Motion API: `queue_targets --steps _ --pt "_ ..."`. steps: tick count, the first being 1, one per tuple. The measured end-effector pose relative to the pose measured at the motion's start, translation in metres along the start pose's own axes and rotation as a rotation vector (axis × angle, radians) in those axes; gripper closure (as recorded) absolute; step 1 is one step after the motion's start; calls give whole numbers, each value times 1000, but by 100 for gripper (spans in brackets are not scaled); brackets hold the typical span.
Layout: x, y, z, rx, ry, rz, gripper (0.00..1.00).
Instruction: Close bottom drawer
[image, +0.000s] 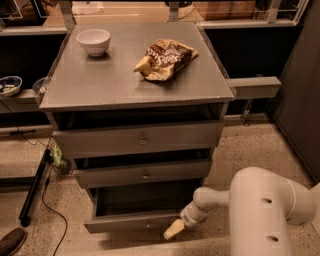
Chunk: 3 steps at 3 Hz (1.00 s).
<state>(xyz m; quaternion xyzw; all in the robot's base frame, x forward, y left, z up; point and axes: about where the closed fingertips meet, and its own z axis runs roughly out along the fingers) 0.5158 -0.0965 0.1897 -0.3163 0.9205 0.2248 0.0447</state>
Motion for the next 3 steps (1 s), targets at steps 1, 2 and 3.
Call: queue_targets --steps 1,2,3 --pt "0 0 0 0 0 0 4" --pt "0 0 0 0 0 0 27" --pt "0 0 0 0 0 0 50"
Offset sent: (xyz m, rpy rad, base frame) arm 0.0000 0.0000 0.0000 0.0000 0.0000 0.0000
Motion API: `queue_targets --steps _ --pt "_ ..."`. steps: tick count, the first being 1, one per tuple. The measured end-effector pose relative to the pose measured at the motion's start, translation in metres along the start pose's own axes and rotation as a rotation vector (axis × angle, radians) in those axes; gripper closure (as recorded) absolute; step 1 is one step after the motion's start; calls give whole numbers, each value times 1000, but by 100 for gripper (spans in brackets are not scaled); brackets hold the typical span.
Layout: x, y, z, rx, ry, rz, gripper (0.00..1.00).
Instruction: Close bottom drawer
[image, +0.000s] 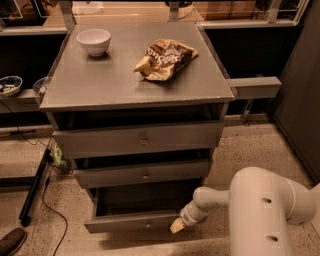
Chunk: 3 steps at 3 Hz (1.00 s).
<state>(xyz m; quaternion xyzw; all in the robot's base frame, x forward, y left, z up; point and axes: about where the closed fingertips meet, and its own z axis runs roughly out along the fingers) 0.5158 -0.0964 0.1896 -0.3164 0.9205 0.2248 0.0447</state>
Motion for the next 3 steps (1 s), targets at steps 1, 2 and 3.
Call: queue_targets --steps 1,2,3 --pt "0 0 0 0 0 0 73" --pt "1 0 1 4 1 0 100" --pt "4 0 3 15 3 0 100"
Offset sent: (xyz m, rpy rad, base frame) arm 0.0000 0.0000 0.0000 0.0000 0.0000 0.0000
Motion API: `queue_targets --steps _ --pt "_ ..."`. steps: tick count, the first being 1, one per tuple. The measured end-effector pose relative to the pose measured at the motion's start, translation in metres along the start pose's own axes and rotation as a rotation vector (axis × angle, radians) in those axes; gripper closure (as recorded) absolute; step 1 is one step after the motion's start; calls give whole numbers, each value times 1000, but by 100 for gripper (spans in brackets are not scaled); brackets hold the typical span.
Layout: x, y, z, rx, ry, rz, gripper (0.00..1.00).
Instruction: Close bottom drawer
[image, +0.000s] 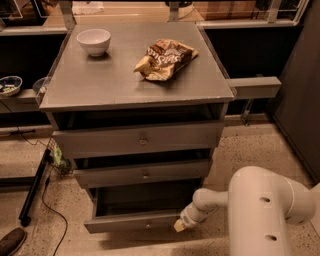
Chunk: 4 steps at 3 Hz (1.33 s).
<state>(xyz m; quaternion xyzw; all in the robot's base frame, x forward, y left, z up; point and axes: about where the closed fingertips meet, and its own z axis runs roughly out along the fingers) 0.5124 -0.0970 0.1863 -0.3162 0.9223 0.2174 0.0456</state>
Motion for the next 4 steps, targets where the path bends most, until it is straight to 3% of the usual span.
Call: queue_targets --steps 2,4 --pt "-9 -9 22 56 10 19 100" --pt "-21 -9 22 75 -12 11 100"
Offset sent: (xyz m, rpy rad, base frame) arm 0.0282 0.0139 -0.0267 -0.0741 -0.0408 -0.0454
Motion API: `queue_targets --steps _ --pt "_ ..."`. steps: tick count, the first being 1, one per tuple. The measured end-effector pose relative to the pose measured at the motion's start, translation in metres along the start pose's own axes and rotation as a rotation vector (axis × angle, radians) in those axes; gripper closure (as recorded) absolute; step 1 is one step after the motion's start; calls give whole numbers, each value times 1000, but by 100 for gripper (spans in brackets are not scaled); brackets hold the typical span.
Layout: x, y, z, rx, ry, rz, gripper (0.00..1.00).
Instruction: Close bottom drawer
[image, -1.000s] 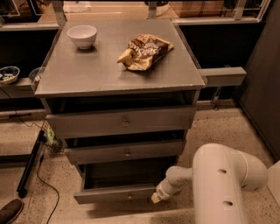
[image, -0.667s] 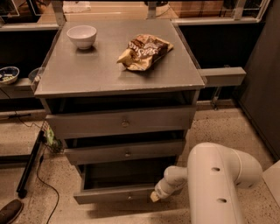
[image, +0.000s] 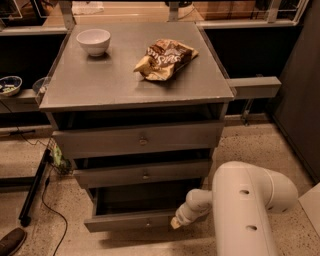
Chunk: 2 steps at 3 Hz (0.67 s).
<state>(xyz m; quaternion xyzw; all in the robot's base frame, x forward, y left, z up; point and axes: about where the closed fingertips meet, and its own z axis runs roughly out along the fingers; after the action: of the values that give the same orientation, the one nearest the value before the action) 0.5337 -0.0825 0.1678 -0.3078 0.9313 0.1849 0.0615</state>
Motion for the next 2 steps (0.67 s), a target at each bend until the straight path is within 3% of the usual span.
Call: queue_targets --steps 2 --pt "-18 0 -4 12 -28 -23 100"
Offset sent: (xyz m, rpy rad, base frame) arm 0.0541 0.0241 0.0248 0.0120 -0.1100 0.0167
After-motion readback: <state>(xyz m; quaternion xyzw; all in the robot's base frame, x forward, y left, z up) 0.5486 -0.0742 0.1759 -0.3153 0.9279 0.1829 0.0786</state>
